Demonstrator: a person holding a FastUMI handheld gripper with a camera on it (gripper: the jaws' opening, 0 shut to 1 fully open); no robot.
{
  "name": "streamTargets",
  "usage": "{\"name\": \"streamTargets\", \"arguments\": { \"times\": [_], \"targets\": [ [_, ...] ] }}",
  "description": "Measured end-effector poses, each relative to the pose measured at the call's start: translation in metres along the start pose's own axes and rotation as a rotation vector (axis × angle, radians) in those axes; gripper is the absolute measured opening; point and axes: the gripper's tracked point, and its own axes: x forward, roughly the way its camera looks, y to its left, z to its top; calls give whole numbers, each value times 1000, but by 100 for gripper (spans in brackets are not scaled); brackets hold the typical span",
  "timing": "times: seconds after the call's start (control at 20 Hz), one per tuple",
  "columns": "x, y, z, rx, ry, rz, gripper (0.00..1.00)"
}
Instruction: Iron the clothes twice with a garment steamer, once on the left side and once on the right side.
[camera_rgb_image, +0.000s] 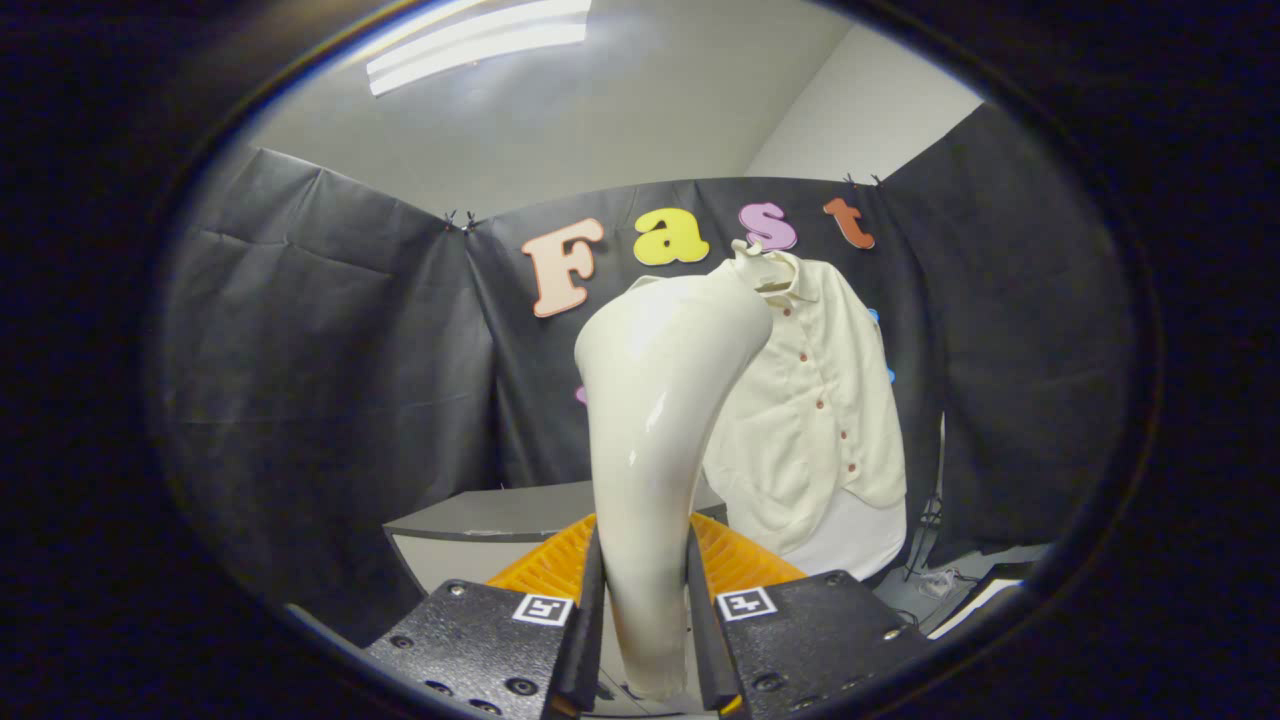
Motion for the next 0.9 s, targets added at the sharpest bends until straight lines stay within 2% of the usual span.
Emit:
{"name": "streamTargets", "arguments": {
  "times": [0.3, 0.9],
  "targets": [
    [-41, -19, -11, -9, -83, -132, 38],
    [-64, -12, -41, -30, -52, -90, 39]
  ]
}}
